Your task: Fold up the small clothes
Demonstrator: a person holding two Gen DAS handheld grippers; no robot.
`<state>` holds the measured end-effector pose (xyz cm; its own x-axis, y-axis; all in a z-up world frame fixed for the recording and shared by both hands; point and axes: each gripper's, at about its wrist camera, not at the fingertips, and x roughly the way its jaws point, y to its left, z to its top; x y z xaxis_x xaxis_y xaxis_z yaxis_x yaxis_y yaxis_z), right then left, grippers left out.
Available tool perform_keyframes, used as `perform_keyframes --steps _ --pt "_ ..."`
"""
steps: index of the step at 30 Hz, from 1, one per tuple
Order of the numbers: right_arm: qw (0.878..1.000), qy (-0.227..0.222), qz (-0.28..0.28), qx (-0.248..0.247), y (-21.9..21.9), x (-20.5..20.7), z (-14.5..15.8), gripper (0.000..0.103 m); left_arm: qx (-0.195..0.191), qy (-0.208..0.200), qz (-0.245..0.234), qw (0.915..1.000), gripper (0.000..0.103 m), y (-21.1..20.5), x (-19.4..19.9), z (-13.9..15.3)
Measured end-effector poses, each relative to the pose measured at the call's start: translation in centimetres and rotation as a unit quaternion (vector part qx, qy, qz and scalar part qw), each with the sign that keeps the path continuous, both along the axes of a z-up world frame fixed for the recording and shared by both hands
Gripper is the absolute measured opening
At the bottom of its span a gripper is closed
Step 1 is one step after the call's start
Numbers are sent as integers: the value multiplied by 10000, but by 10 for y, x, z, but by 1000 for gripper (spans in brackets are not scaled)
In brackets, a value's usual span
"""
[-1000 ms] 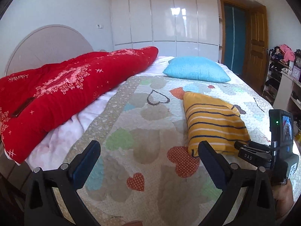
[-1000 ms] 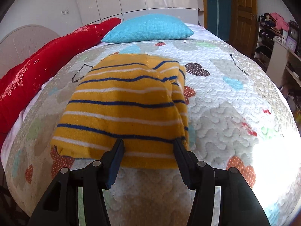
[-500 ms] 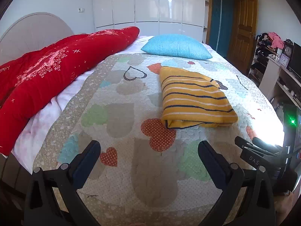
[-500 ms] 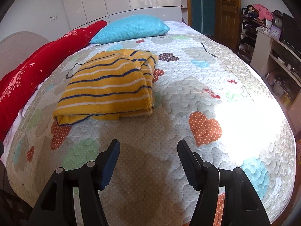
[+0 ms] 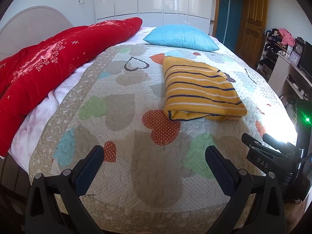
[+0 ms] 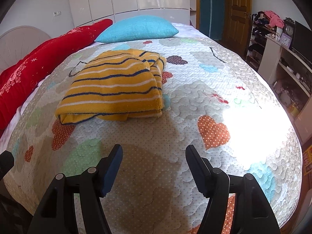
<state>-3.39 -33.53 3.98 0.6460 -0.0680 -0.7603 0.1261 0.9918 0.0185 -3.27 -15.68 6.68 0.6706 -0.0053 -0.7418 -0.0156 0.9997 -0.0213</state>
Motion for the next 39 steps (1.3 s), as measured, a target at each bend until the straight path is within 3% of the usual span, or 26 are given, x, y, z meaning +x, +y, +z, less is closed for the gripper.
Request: perform_keyframes --steps 8,39 --pt "9999 -24 21 -114 5 -1 2 72 198 -37 46 9998 103 -4 0 -2" --pt "9977 2 -169 -660 8 -10 8 76 -24 268 -256 9993 103 -19 -5 -11"
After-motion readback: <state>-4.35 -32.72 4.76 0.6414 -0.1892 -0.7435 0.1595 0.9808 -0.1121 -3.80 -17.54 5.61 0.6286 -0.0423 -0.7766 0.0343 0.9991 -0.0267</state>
